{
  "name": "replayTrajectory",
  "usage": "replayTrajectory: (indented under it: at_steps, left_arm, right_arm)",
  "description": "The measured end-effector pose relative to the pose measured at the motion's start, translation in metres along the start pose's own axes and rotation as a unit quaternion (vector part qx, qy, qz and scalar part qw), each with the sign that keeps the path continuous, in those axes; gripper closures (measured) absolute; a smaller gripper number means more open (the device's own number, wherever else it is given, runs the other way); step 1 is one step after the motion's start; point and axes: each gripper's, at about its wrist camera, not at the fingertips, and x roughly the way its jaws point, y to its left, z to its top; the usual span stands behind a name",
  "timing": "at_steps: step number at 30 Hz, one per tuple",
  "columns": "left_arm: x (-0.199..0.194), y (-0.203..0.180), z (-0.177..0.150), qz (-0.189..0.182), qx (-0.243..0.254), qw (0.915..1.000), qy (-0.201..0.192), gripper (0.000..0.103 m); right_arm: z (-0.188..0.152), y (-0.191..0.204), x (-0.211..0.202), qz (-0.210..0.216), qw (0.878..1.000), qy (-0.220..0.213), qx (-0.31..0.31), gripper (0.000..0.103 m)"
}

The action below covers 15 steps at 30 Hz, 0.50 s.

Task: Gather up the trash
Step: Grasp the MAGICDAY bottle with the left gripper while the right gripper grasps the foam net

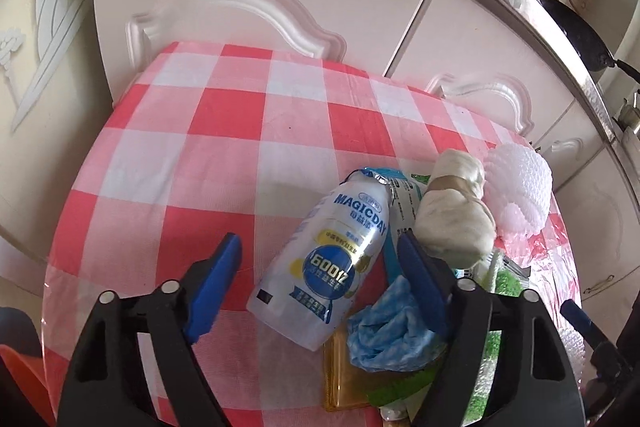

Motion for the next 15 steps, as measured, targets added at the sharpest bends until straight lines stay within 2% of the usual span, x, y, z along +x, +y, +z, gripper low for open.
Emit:
replayTrajectory:
  at_steps: [5, 10, 15]
  left_arm:
    - [-0.004, -0.002, -0.006, -0.006, -0.010, 0.9999, -0.005, 0.047]
    - [-0.011, -0.002, -0.013, 0.010, -0.017, 0.9997, -0.016, 0.053]
    - [-0.027, 0.002, -0.021, 0.011, -0.030, 0.9989, -0.035, 0.053]
  right_arm:
    - [-0.010, 0.013, 0.006, -0.022, 0.999, 0.013, -0.028, 0.004]
    - [-0.015, 0.014, 0.008, -0.030, 0.999, 0.022, -0.038, 0.004]
    - [-0.017, 0.011, 0.010, -0.031, 0.998, 0.038, -0.042, 0.004]
